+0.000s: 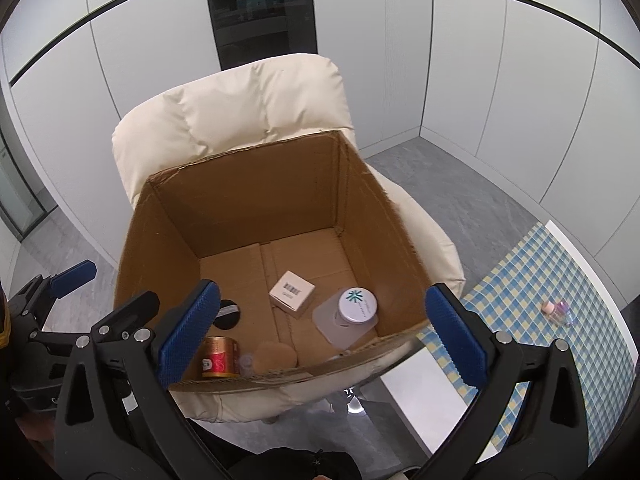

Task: Organize objects
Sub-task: 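Withdraw both tools from the box and move over the checkered table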

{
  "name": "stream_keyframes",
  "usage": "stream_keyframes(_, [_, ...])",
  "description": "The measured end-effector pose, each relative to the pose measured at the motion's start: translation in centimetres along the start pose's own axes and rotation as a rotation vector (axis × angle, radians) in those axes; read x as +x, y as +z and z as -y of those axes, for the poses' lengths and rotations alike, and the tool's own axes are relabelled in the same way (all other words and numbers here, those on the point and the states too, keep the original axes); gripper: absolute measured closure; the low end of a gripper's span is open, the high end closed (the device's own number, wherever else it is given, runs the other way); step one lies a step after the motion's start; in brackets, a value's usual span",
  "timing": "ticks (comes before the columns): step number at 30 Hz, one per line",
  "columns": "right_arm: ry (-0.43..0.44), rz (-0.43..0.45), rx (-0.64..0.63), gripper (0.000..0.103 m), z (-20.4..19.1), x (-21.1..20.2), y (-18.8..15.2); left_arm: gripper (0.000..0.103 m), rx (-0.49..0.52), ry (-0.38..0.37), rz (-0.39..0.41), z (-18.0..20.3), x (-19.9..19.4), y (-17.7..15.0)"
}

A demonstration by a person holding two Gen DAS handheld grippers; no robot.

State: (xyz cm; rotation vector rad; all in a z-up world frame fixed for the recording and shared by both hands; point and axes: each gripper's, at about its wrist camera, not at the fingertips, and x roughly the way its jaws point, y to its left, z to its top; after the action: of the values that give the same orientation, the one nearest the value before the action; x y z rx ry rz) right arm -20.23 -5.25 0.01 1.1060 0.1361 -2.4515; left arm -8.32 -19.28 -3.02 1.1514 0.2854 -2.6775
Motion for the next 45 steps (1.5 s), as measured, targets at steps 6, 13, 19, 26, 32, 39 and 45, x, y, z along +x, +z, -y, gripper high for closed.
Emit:
stream_keyframes(6, [-0.036,-0.003,0.025,0.000,2.3,-0.5,-0.4,0.001,0.020,-0.017,-0.007,1.9,0.6,0.3])
stream_keyframes(13, [-0.076,-0.005,0.058,0.000,5.1,-1.2,-0.9,0.001,0.053,-0.040,-0.015,4.2,1.0,0.4])
stream_keyframes(19, [-0.113,-0.016,0.075,0.000,6.9,-1.7,-1.7,0.001,0.068,-0.058,-0.018,5.8,1.4,0.6])
stream_keyframes(26, [-0.159,-0.034,0.101,0.000,9.3,-2.1,-2.6,0.001,0.083,-0.084,-0.026,8.0,1.9,0.6])
stream_keyframes(32, [-0.190,-0.036,0.129,0.000,11.4,-2.8,-3.4,0.001,0.113,-0.111,-0.030,10.4,2.1,0.6])
stream_keyframes(39, [-0.226,-0.035,0.171,0.000,14.1,-4.3,-4.5,0.001,0.154,-0.148,-0.033,13.6,2.2,0.4])
stream_keyframes(45, [-0.255,-0.031,0.211,0.000,16.4,-5.4,-5.3,0.001,0.191,-0.176,-0.037,16.2,2.2,-0.1])
